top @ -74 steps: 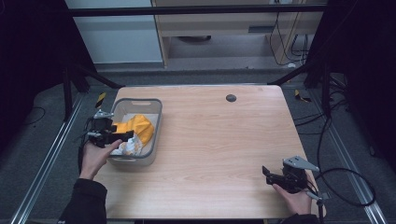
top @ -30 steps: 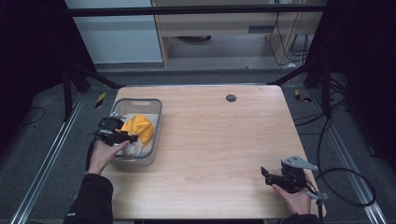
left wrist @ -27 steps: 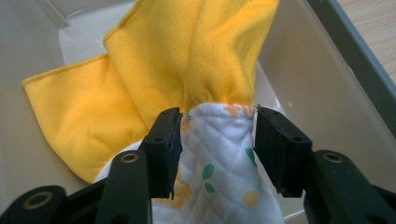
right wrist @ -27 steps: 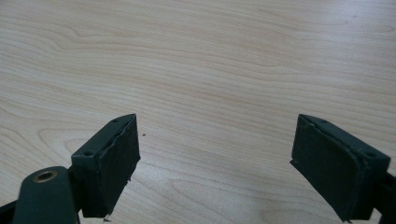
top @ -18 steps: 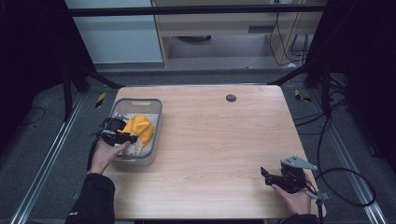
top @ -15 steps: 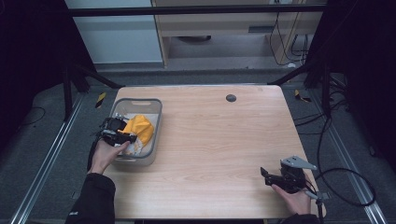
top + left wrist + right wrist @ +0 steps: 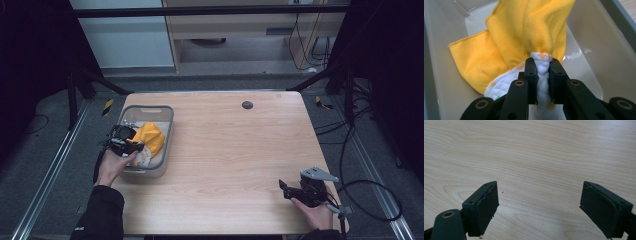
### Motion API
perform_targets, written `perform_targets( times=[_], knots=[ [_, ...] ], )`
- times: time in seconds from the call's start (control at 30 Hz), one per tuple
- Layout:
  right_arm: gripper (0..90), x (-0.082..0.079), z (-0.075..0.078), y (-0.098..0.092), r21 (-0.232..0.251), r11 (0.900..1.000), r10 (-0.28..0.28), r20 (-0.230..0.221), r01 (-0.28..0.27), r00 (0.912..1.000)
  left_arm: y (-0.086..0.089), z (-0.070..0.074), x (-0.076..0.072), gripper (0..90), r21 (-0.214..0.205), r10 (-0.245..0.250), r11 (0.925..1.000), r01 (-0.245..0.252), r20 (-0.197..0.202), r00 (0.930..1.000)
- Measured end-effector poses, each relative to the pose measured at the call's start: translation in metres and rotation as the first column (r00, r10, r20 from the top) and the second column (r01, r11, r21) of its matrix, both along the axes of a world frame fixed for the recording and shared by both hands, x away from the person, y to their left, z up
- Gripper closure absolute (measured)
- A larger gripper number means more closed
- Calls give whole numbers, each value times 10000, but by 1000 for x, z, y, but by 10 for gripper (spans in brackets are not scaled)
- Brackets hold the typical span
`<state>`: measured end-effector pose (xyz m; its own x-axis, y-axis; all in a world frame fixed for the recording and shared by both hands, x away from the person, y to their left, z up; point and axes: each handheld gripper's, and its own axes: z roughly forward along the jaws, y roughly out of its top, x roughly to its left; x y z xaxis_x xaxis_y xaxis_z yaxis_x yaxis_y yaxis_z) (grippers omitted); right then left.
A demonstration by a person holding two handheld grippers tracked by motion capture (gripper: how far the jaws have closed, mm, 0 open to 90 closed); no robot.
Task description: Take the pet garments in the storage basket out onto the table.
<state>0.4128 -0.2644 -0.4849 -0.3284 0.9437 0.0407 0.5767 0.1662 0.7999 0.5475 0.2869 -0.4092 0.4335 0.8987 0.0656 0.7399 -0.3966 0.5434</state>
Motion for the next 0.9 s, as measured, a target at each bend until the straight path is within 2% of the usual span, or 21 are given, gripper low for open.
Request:
perform_targets(
  times=[0.7,0.9],
  knots=[
    [149,0,0,0,-8,10000,-8,2,8,10000,8,45,-17,794,-323,-20,9995,48,882,9961],
    [148,0,0,0,-11,10000,0,30,1,10000,10,58,-23,793,-286,-121,9995,152,1054,9944]
  ],
)
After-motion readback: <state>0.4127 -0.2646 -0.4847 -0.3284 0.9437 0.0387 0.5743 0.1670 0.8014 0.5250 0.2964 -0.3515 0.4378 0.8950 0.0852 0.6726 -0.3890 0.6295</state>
